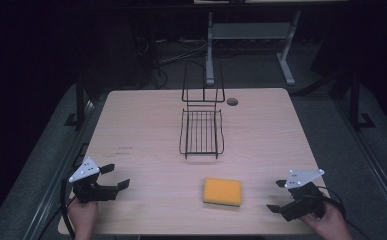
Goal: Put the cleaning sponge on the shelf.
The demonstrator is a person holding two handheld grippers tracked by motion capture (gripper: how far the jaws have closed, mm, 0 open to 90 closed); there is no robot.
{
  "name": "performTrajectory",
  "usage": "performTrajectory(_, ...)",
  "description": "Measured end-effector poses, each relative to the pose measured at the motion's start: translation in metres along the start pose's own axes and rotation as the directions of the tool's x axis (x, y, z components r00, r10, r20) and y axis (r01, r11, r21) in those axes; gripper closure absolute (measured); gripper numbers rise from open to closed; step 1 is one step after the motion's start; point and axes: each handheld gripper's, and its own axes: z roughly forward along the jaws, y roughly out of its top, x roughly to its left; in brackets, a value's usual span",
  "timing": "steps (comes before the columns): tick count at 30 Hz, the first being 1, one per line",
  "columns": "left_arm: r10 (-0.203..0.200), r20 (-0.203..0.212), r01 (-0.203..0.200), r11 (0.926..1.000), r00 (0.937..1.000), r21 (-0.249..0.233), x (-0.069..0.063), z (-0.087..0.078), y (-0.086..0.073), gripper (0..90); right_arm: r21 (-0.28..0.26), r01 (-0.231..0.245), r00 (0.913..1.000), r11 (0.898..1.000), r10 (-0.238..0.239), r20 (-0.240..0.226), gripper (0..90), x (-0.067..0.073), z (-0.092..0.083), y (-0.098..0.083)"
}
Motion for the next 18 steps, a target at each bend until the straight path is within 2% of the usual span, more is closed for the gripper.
performTrajectory(6,0.007,0.009,-0.007,1.0000,0.9999,0.006,-0.001,0.002,0.000,14.1,0.008,0.037,0.9993,0.999,-0.037,-0.011,14.5,0.003,0.000,0.011)
performTrajectory(10,0.011,0.010,-0.011,0.9999,0.9999,0.004,0.000,0.001,0.000,14.1,0.035,0.057,0.9984,0.998,-0.056,-0.010,14.3,0.004,0.001,0.021)
performTrajectory(18,0.002,0.007,-0.002,1.0000,1.0000,-0.006,-0.001,-0.001,0.000,14.0,0.058,0.112,0.9920,0.992,-0.108,-0.066,14.3,0.008,0.010,0.044)
